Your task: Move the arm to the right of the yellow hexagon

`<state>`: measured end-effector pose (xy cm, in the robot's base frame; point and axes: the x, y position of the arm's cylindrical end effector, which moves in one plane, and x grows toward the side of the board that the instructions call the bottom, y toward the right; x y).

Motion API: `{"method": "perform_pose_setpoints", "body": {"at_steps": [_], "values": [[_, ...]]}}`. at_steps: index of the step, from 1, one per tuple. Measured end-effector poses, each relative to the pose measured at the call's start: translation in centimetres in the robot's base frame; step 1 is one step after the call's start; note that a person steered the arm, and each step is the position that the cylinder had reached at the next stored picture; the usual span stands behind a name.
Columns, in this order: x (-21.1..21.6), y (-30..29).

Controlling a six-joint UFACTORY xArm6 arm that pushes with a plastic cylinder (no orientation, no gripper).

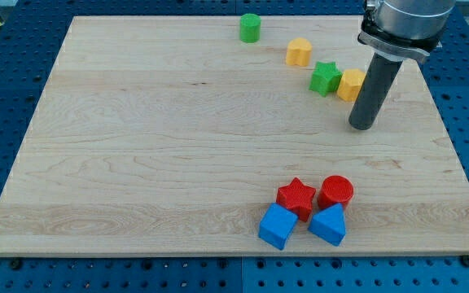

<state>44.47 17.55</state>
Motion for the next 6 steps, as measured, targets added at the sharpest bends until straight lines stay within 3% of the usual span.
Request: {"method": "perform_pose_setpoints", "body": {"at_steps": [1,2,3,4,6], "values": [[-0.1,3.0],[-1.7,9.7],[-6.7,12.4],[-10.5,10.4],[-8.6,4.5]]}}
